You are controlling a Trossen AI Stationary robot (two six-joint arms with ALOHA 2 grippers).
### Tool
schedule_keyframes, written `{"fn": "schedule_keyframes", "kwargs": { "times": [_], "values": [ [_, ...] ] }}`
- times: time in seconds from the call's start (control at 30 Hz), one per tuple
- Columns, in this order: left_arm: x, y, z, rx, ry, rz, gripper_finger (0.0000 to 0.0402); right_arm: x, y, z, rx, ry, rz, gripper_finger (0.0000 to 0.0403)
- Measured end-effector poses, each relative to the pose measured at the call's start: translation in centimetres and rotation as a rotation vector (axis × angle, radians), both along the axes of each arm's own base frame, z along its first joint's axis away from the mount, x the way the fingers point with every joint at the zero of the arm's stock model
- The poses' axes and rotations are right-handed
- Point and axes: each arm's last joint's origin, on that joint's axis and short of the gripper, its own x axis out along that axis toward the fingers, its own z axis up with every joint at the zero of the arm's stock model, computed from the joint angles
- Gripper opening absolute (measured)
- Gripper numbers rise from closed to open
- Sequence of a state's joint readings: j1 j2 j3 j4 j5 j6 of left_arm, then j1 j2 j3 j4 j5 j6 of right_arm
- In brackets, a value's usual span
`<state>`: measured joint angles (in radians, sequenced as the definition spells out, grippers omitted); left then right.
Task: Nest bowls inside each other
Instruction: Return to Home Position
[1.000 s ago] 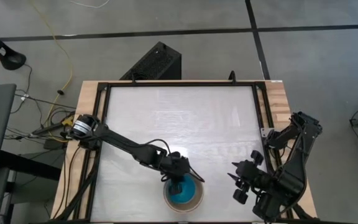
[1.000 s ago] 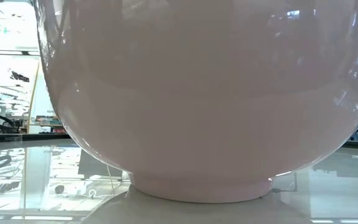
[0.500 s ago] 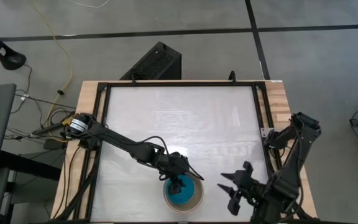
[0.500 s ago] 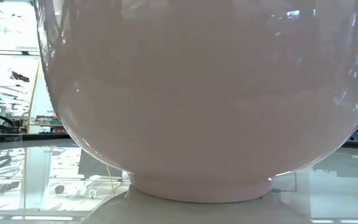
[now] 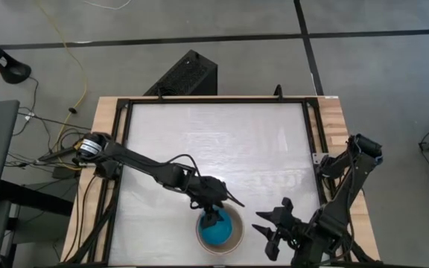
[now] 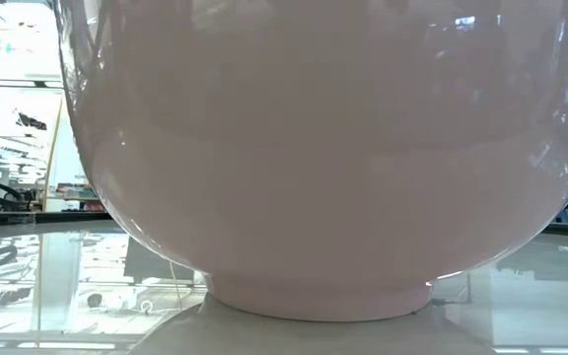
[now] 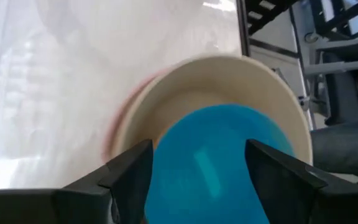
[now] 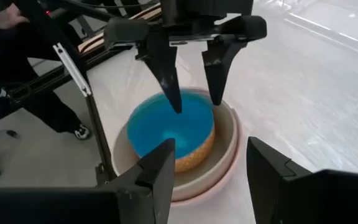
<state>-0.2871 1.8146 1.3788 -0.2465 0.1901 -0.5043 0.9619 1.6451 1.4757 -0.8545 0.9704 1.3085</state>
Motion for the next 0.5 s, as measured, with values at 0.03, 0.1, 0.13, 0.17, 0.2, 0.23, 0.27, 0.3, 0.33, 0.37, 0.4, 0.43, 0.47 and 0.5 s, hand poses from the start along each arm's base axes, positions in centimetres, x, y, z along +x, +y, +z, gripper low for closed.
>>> {"fn": "schedule_keyframes", "kwargs": {
  "times": [0.03, 0.1, 0.13, 0.17, 0.2, 0.23, 0.27, 0.3, 0.33, 0.37, 0.4, 0.43, 0.47, 0.5],
  "values": [
    [-0.1, 0.3, 0.2, 0.005, 0.002, 0.000, 0.0243, 0.0, 0.0, 0.0, 0.000, 0.000, 0.000, 0.0166],
    [-0.3, 0.7, 0.9, 0.012, -0.016, 0.002, 0.0243, 0.0, 0.0, 0.0, 0.004, -0.003, -0.001, 0.0166],
    [-0.6, 0.9, 1.3, 0.023, -0.019, 0.004, 0.0243, 0.1, 0.0, 0.0, 0.007, -0.005, -0.001, 0.0166],
    [-0.8, 1.2, 1.6, 0.037, -0.021, 0.007, 0.0243, 0.1, 0.1, 0.0, 0.014, -0.011, 0.000, 0.0166],
    [-1.0, 1.5, 2.1, 0.051, -0.031, 0.014, 0.0243, 0.2, 0.2, 0.0, 0.025, -0.021, 0.002, 0.0166],
    [-1.3, 1.8, 2.5, 0.075, -0.036, 0.026, 0.0243, 0.3, 0.3, -0.2, 0.030, -0.028, 0.005, 0.0166],
    [-1.6, 2.2, 2.8, 0.101, -0.033, 0.043, 0.0243, 0.5, 0.3, -0.5, 0.035, -0.037, 0.007, 0.0165],
    [-1.9, 2.6, 3.3, 0.126, -0.038, 0.060, 0.0243, 0.6, 0.4, -0.9, 0.042, -0.044, 0.007, 0.0165],
    [-2.2, 3.0, 3.8, 0.152, -0.054, 0.079, 0.0243, 0.7, 0.5, -1.2, 0.056, -0.053, 0.007, 0.0164],
    [-2.6, 3.3, 4.4, 0.180, -0.065, 0.096, 0.0243, 0.8, 0.5, -1.7, 0.071, -0.065, 0.006, 0.0162],
    [-3.0, 3.7, 4.9, 0.206, -0.069, 0.114, 0.0242, 1.0, 0.5, -2.2, 0.086, -0.078, 0.001, 0.0157],
    [-3.4, 4.1, 5.4, 0.231, -0.077, 0.130, 0.0242, 1.2, 0.5, -2.7, 0.101, -0.089, -0.002, 0.0150],
    [-3.7, 4.4, 5.8, 0.251, -0.091, 0.151, 0.0242, 1.3, 0.5, -3.2, 0.112, -0.098, -0.004, 0.0141],
    [-4.1, 4.8, 6.2, 0.269, -0.104, 0.173, 0.0242, 1.3, 0.5, -3.8, 0.115, -0.106, 0.002, 0.0129]
  ]
}}
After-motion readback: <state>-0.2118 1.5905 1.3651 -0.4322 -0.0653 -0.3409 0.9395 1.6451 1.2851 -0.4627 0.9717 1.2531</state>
